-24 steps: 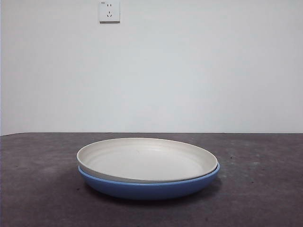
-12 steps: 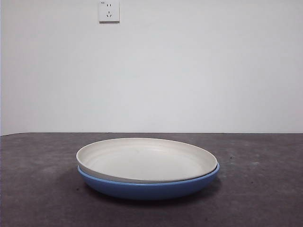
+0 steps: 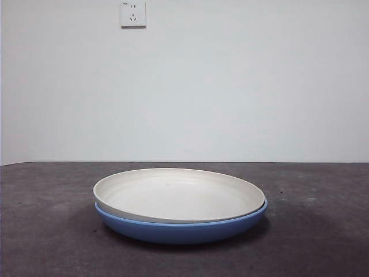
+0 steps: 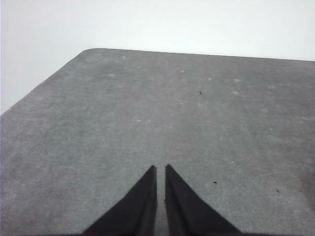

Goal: Pick up the white plate, put it on the blue plate, put it on desk

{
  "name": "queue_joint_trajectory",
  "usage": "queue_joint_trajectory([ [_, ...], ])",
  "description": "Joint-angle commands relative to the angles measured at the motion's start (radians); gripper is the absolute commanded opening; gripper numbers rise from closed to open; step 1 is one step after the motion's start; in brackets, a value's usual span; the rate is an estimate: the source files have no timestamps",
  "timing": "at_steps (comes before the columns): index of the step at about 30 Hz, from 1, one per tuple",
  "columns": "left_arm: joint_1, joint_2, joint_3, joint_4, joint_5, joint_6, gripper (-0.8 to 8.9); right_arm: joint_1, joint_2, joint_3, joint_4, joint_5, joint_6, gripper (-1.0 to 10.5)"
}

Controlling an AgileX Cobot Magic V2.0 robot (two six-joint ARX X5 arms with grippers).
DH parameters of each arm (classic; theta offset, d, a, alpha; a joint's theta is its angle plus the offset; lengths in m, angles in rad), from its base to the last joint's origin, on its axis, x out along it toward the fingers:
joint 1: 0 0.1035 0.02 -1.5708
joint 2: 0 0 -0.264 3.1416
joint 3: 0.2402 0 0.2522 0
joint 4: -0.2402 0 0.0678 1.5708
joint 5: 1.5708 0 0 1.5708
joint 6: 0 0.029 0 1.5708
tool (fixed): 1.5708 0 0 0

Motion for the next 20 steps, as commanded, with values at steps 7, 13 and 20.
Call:
queue_joint_trajectory([
  [7,0.002,0.000,-0.021,0.006,-0.003,0.008,0.28,-0.003,-0.047,-0.221,0.062,0.100,-0.068,0.1],
  [13,0.002,0.000,-0.021,0.005,-0.003,0.008,0.28,-0.003,-0.047,-0.325,0.167,0.098,-0.071,0.1],
  [20,0.002,0.000,-0.021,0.005,-0.003,0.008,0.28,-0.003,-0.047,-0.330,0.198,0.092,-0.070,0.1],
])
